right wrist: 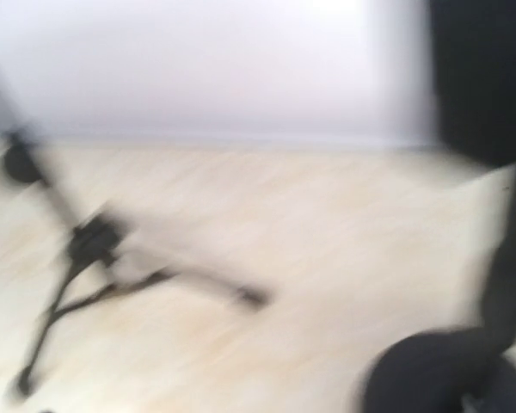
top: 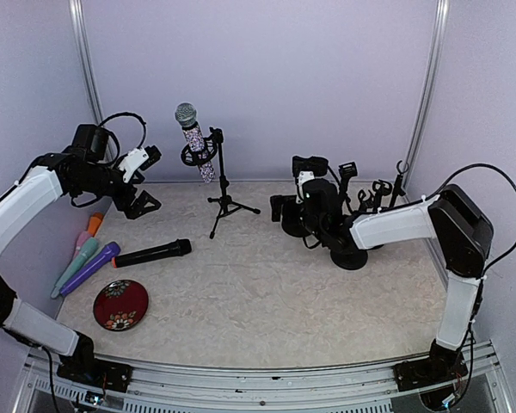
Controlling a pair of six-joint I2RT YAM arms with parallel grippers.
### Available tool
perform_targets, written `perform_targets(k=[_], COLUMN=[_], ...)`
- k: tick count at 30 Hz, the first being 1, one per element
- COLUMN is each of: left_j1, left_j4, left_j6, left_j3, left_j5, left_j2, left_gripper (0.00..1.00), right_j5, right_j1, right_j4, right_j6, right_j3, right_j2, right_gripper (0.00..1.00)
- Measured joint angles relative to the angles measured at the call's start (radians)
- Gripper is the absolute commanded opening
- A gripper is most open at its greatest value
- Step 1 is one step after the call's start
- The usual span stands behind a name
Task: Remove the microphone from the stand
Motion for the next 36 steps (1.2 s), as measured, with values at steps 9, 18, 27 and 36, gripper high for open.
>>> perform_targets(k=[9,18,27,36], left_j1=[0.039,0.041,0.042,0.045], left_j4=[0.001,0.006,0.022,0.046], left_j6=[-0.038,-0.04,-0.013,0.031], left_j3=[0.014,-0.022,-0.097,-0.192], left_j5=[0.047,0.051,0.055,0.032], left_j2=[0.0,-0.029,-0.082,-0.074], left_gripper=[0.99,0.99,0.96,0.94], right_j5=[-0.213,-0.488,-0.602,-0.652], right_j1=[0.136,0.076,0.03,0.023], right_j4=[-0.232,-0.36,-0.413,-0.384], right_j6=[0.079,0.293,0.449,0.531], right_j3=[0.332,0.947,1.018,1.078], right_j2=[0.049,0.27,0.418,0.459], right_gripper=[0.92,0.81,0.75,0.5])
